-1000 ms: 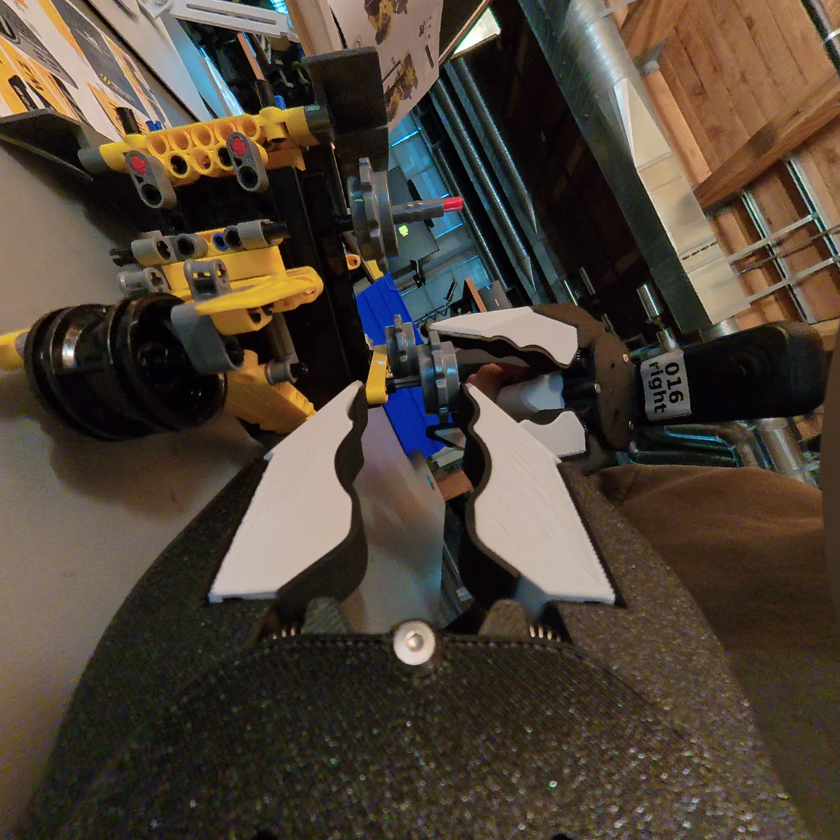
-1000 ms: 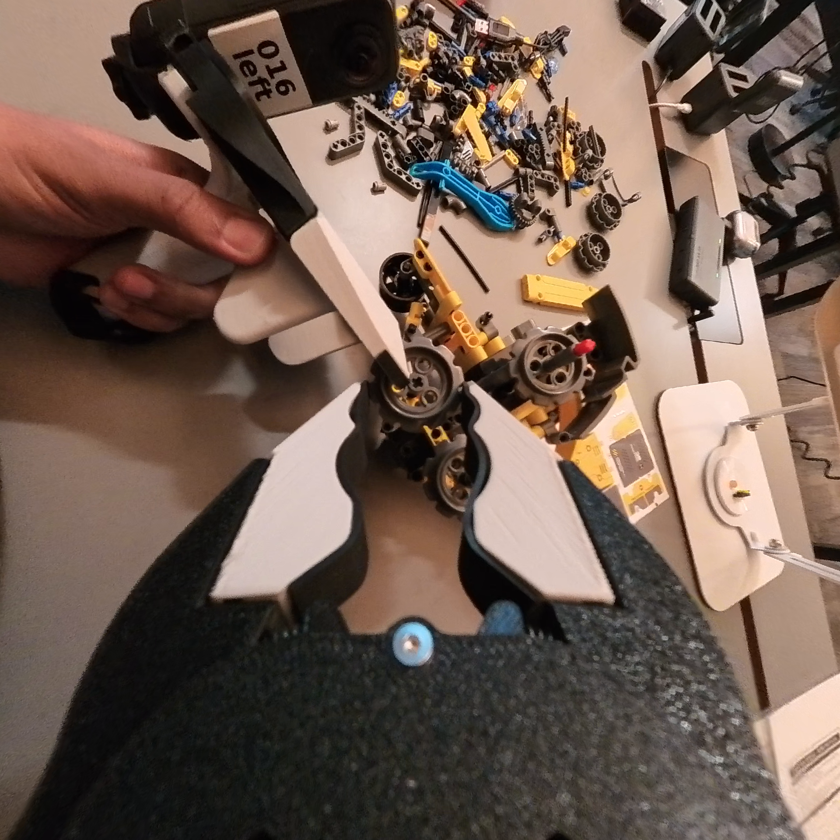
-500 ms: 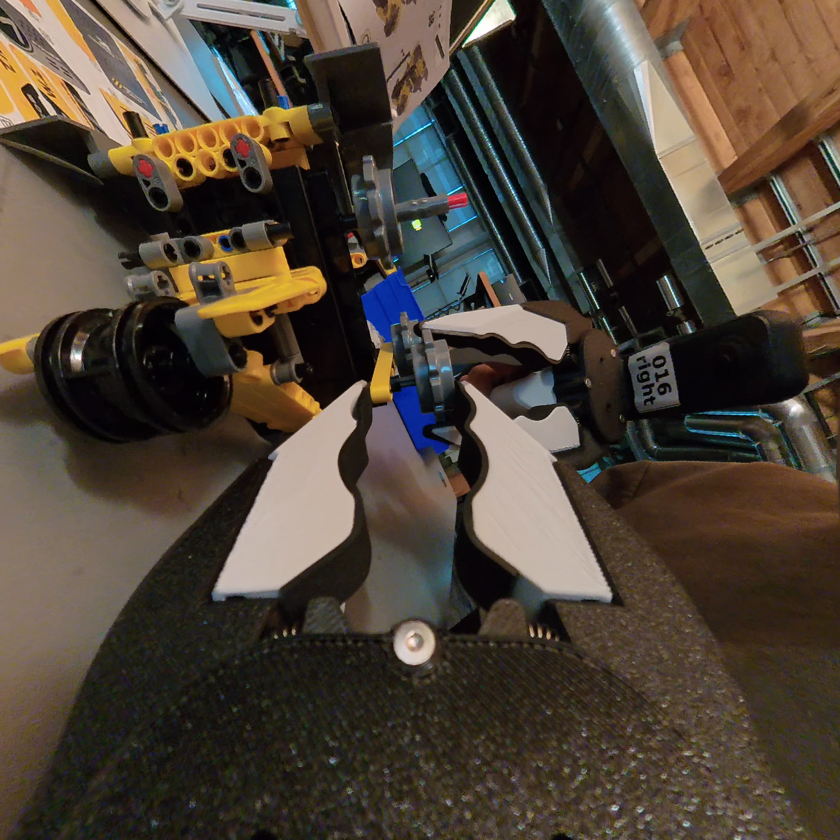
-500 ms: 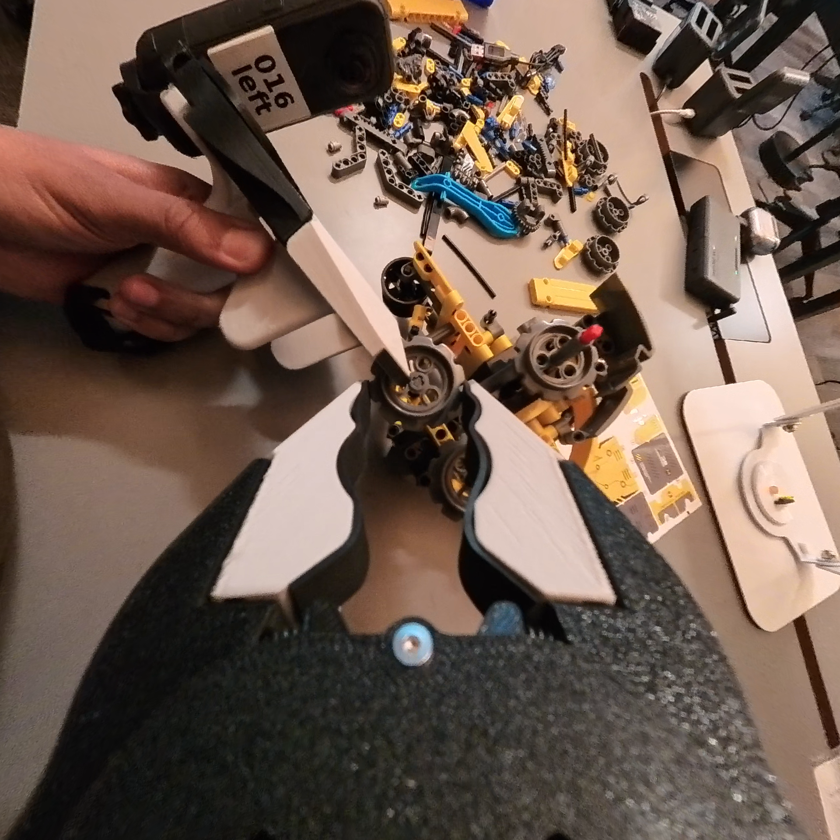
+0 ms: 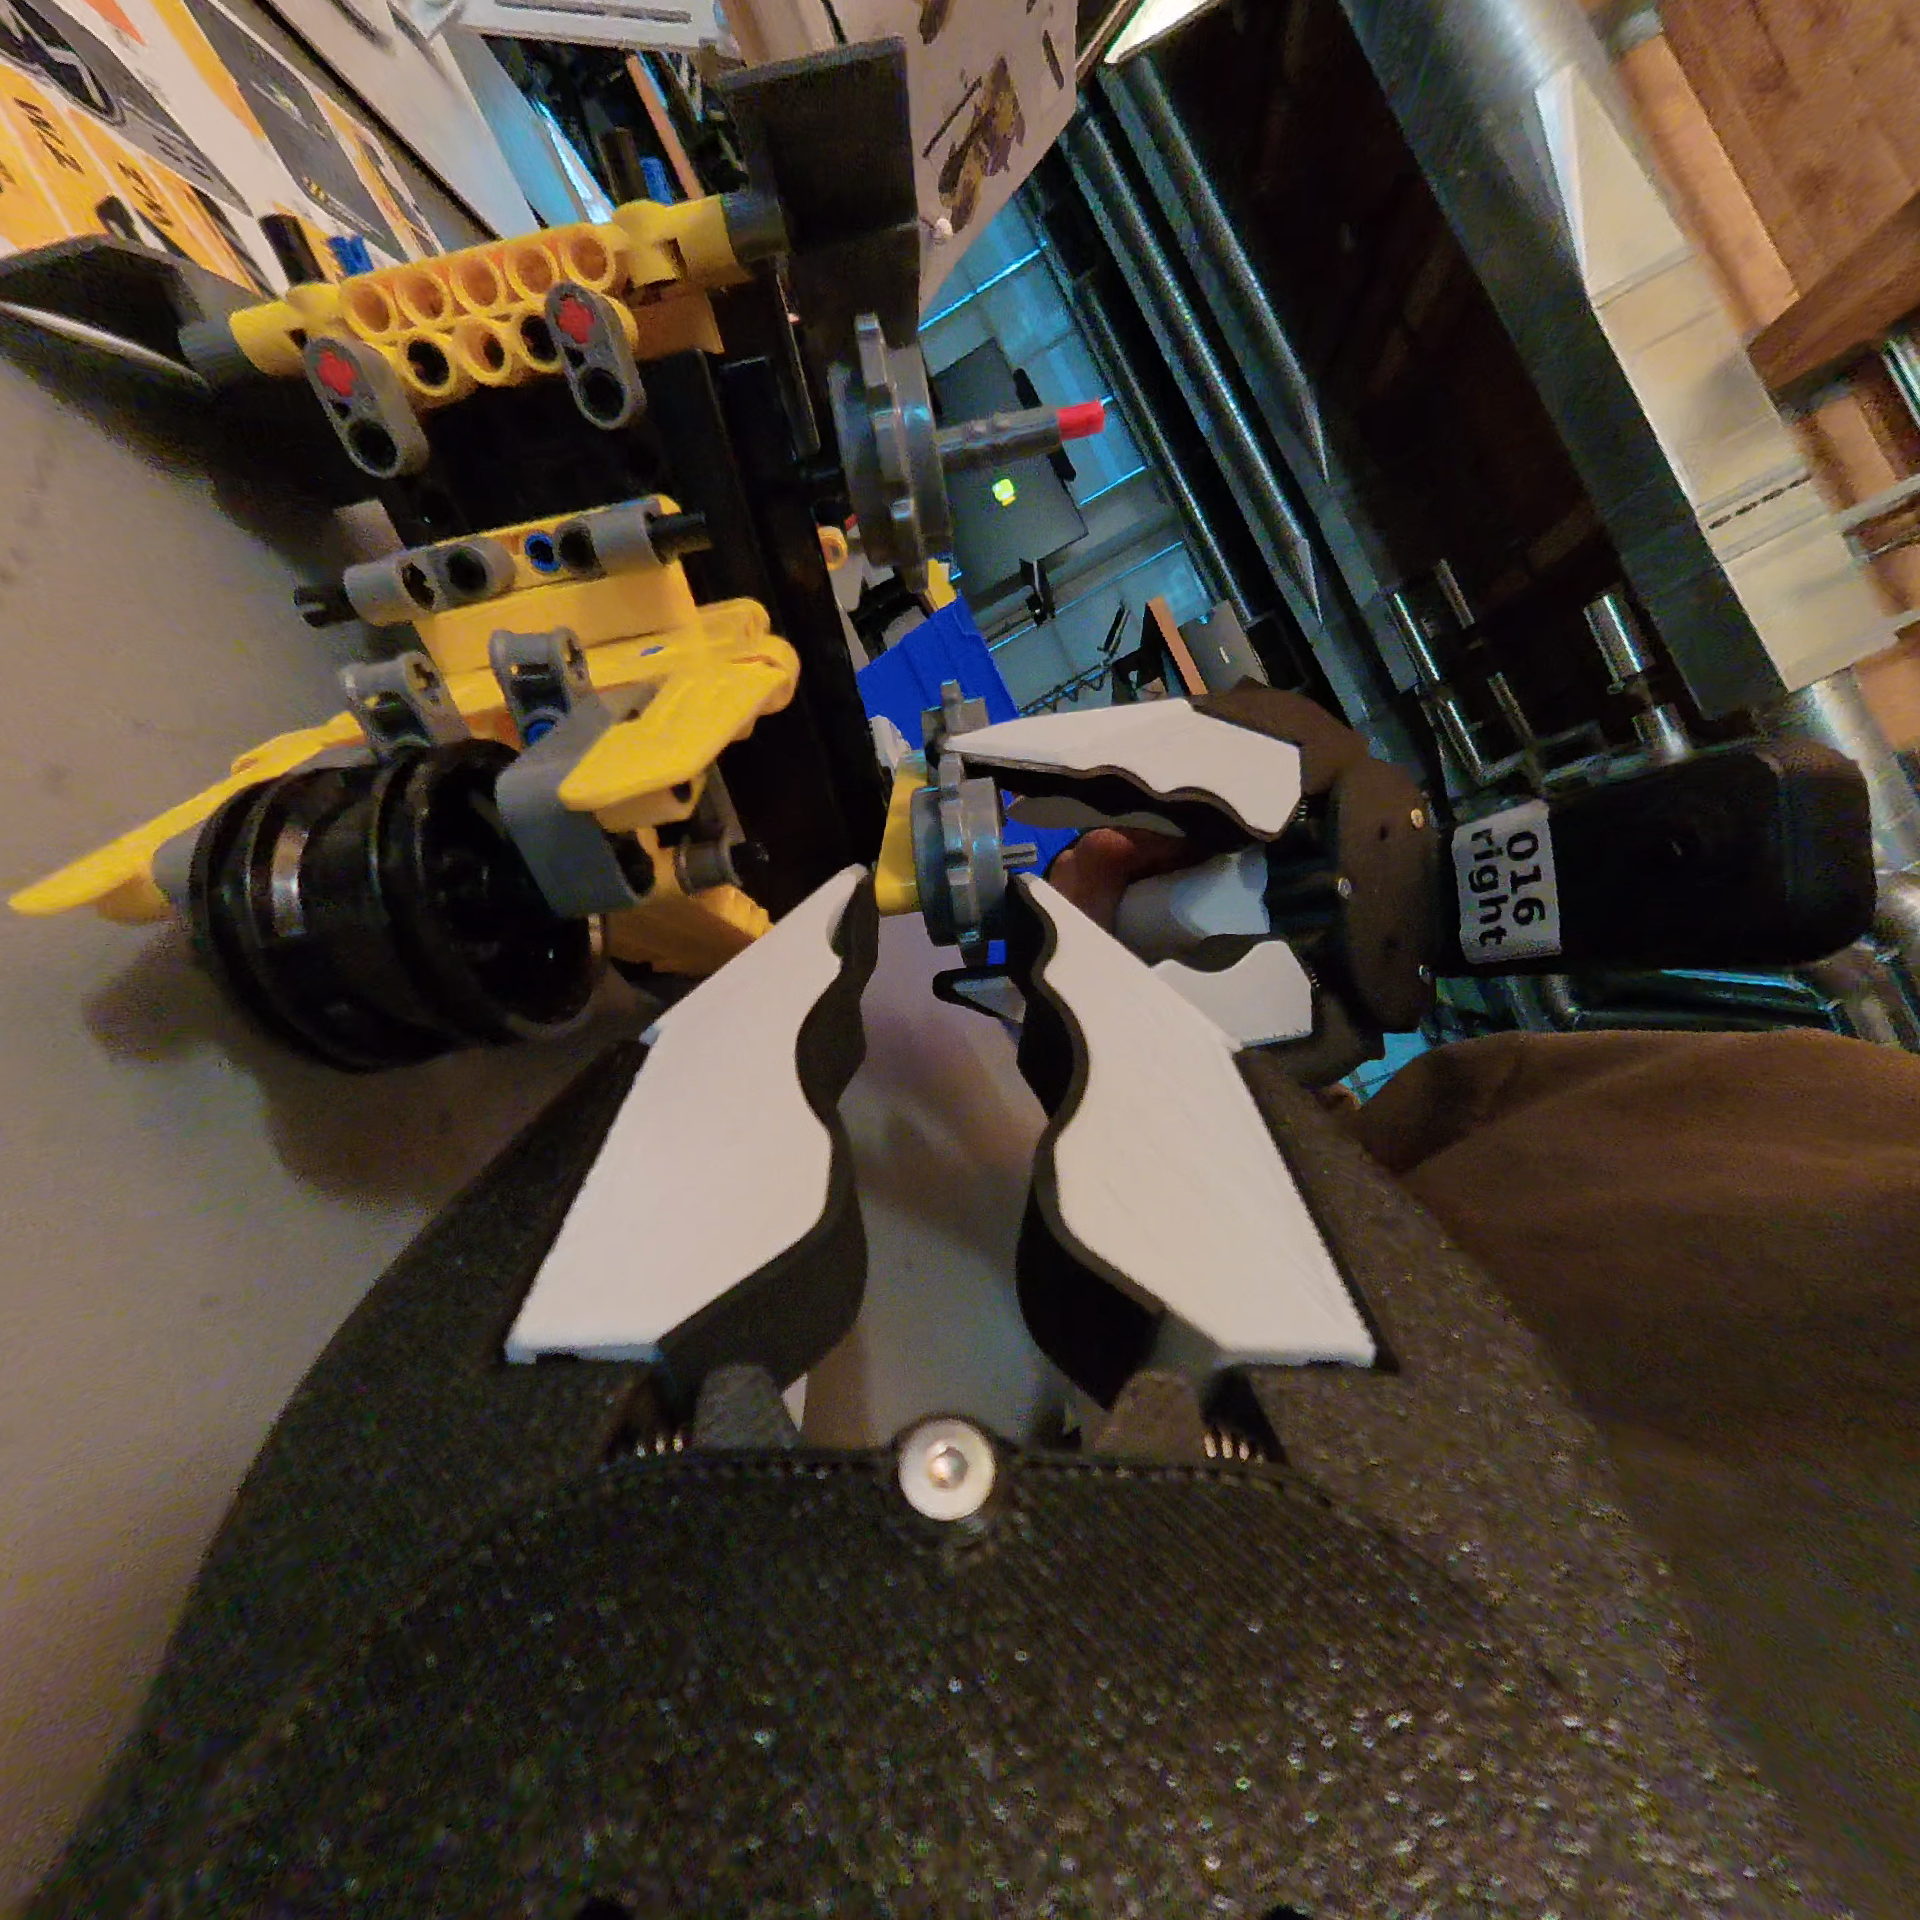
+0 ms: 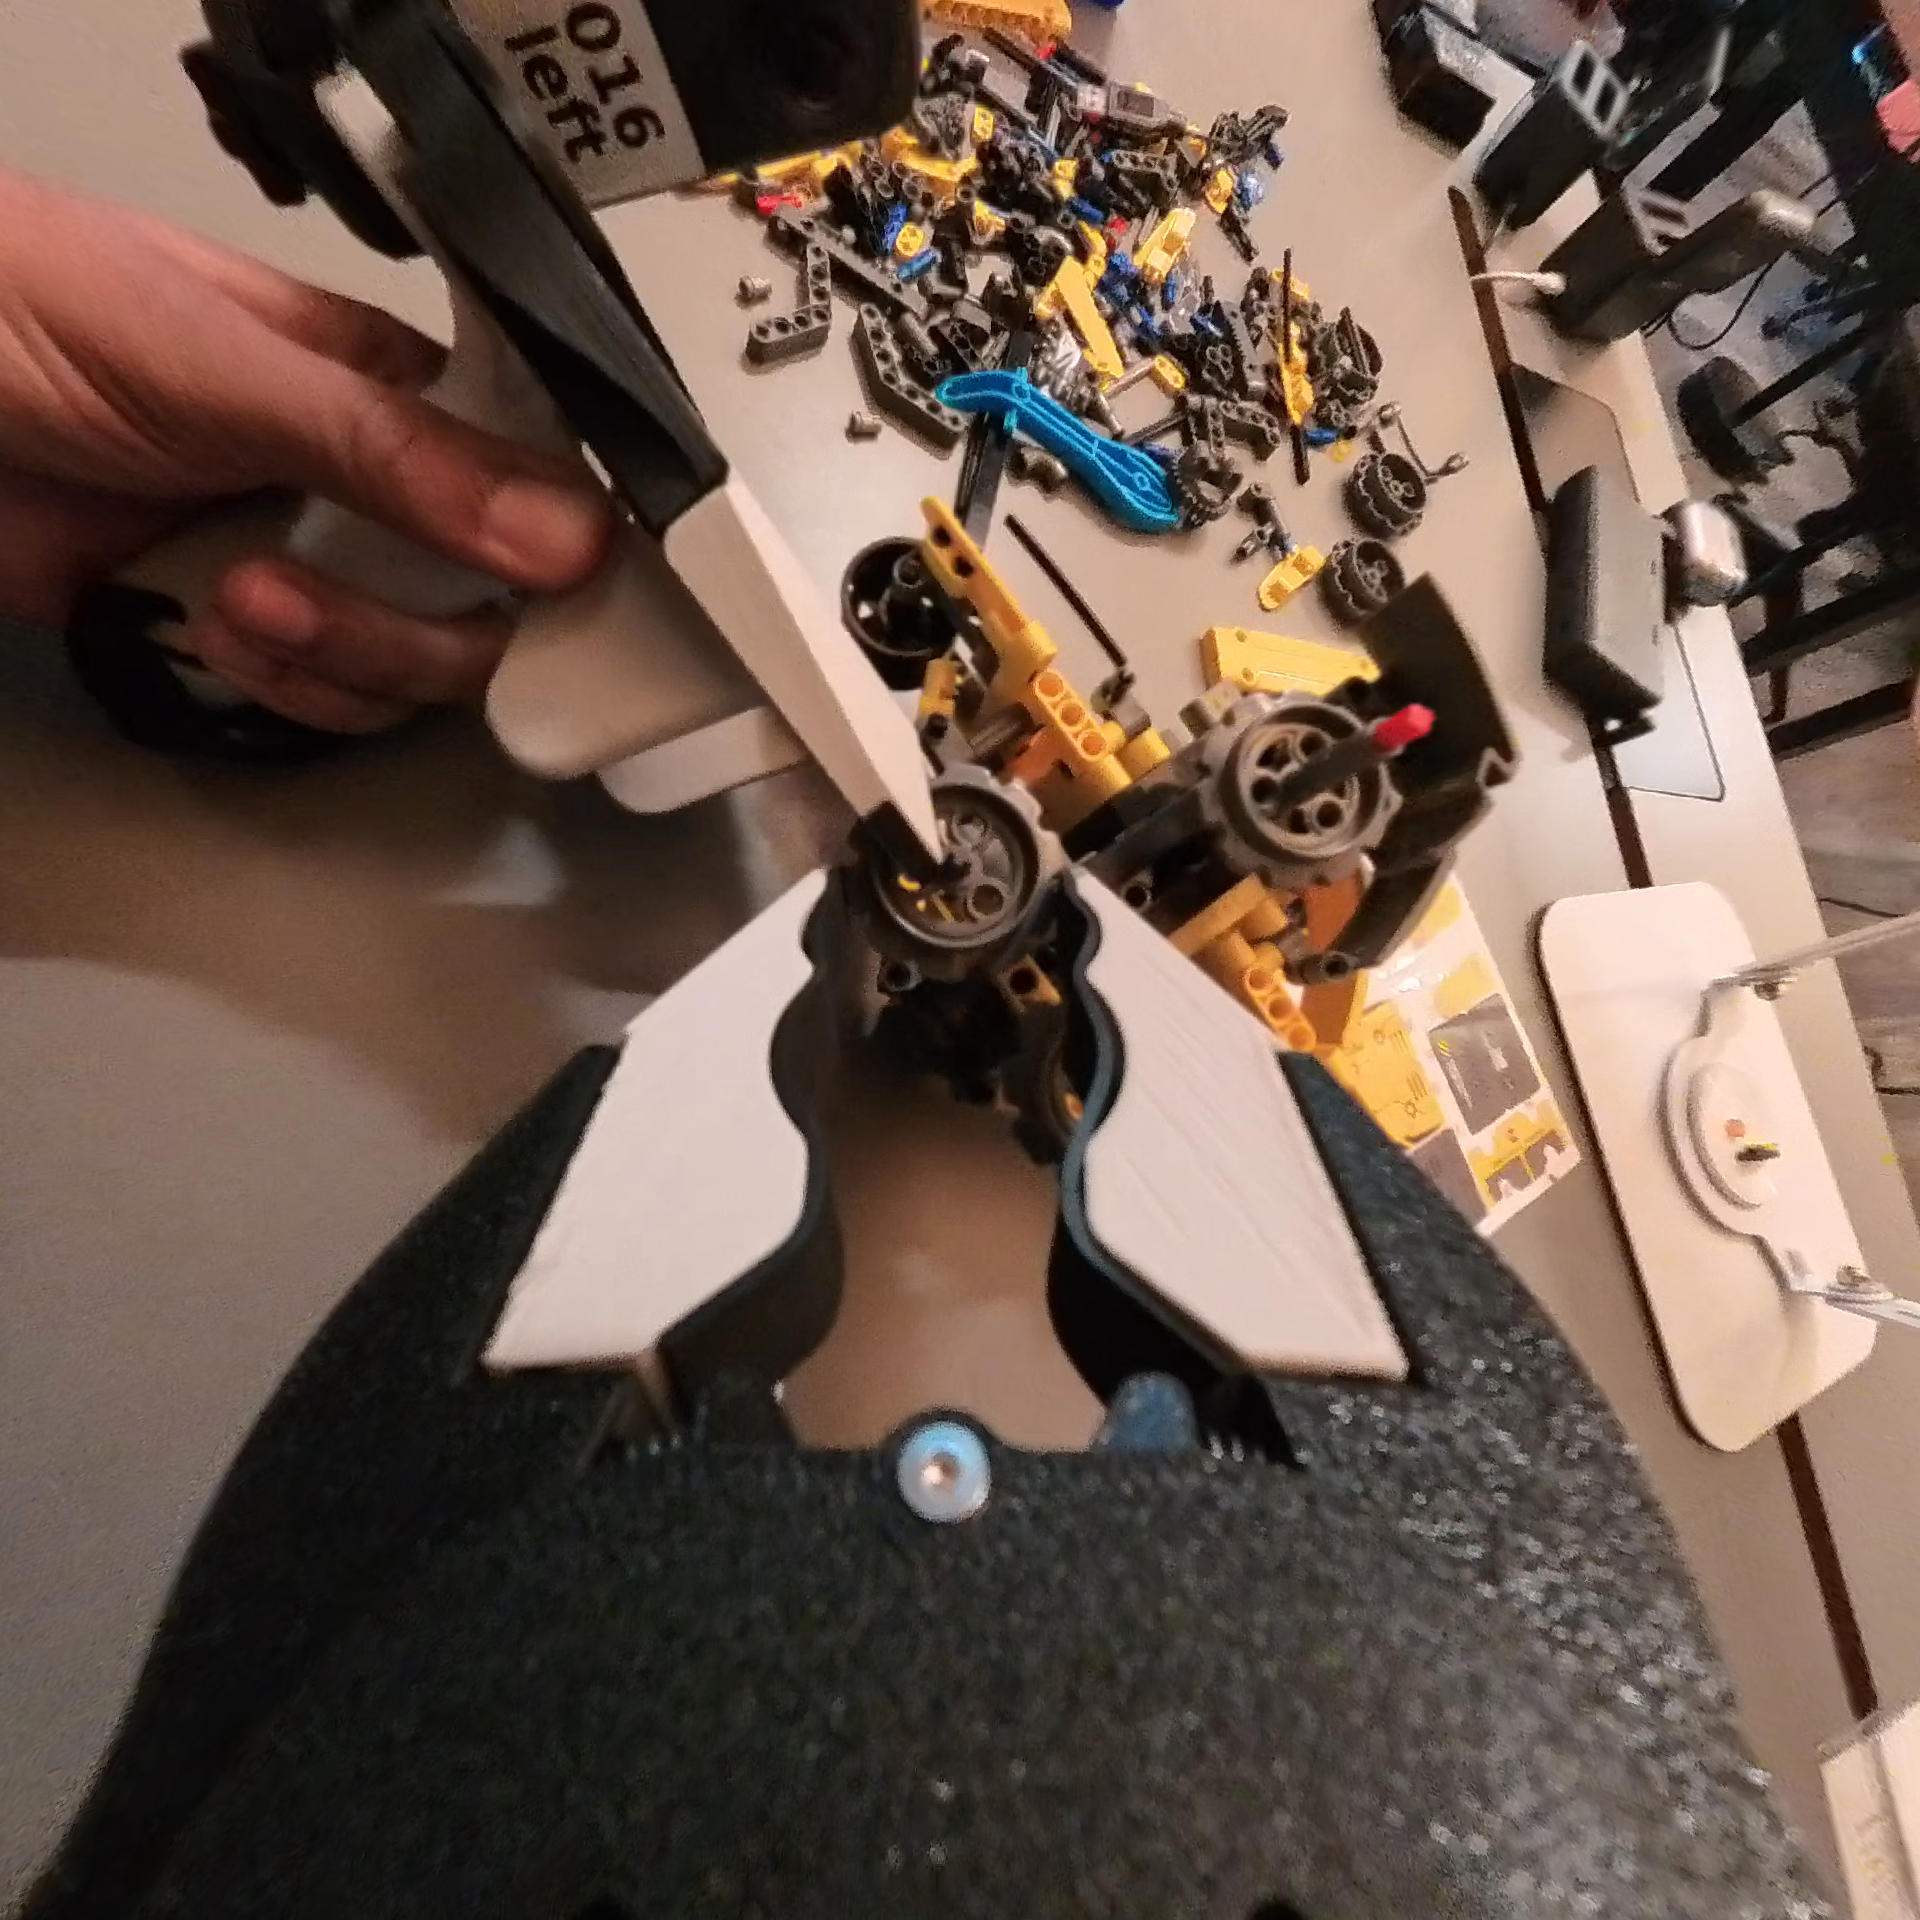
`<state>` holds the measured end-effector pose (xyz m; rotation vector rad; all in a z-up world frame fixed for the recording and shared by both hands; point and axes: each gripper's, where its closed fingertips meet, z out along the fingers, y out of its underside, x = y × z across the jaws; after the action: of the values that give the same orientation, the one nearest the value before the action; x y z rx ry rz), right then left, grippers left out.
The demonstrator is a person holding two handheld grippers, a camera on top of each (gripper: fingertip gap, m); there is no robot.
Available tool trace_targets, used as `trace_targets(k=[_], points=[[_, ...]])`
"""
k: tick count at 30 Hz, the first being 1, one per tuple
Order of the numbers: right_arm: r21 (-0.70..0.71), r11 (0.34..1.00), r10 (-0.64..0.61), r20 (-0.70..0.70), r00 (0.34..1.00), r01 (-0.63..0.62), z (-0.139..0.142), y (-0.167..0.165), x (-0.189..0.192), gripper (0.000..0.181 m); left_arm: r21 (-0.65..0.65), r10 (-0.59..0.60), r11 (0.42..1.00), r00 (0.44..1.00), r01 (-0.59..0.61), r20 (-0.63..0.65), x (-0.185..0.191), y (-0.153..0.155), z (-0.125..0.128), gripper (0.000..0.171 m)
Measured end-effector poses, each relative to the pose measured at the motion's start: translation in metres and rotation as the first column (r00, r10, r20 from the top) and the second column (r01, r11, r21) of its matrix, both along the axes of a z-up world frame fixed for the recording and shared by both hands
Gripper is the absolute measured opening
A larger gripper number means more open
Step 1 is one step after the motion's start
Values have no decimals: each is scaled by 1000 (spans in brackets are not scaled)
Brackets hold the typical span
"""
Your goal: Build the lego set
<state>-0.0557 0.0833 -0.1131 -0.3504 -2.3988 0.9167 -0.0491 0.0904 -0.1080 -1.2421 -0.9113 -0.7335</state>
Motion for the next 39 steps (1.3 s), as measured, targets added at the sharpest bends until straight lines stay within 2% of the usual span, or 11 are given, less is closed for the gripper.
trace_targets(k=[12, 17, 20, 22, 23, 24, 26, 30, 37, 39], points=[[27, 1000, -2, 28, 1000, 1, 0, 1, -1, 39, 12, -2, 1000, 1000, 2, 12, -1, 1, -1, 23], [-9, 1000, -27, 36, 999, 27, 2, 4, 1, 40, 43, -16, 999, 1000, 16, 19, 1, 3, 2, 24], [30, 999, -41, 11, 999, 41, 4, 8, 4, 39, 50, -23, 999, 1000, 23, -1, 2, 3, 4, 25], [38, 998, -55, -6, 998, 56, 10, 10, 6, 41, 77, -37, 996, 999, 37, -9, 4, 2, 7, 32], [32, 998, -57, 4, 998, 57, 13, 9, 8, 43, 90, -48, 995, 999, 48, -3, 5, 2, 7, 44], [21, 998, -58, 30, 998, 57, 16, 8, 11, 46, 98, -58, 994, 998, 58, 4, 5, 3, 8, 52], [-3, 997, -70, 100, 993, 71, 18, 4, 16, 49, 116, -80, 990, 997, 78, 10, 7, 2, 9, 56], [-41, 994, -94, 199, 975, 104, 20, -2, 19, 49, 122, -97, 988, 995, 98, -14, 11, 2, 11, 52], [-16, 995, -89, 255, 963, 96, 25, -5, 15, 25, 158, -104, 983, 994, 96, 43, 6, -2, 11, 43], [-11, 997, -76, 272, 959, 82, 26, -5, 15, 24, 163, -106, 982, 993, 97, 50, 6, -2, 11, 42]])
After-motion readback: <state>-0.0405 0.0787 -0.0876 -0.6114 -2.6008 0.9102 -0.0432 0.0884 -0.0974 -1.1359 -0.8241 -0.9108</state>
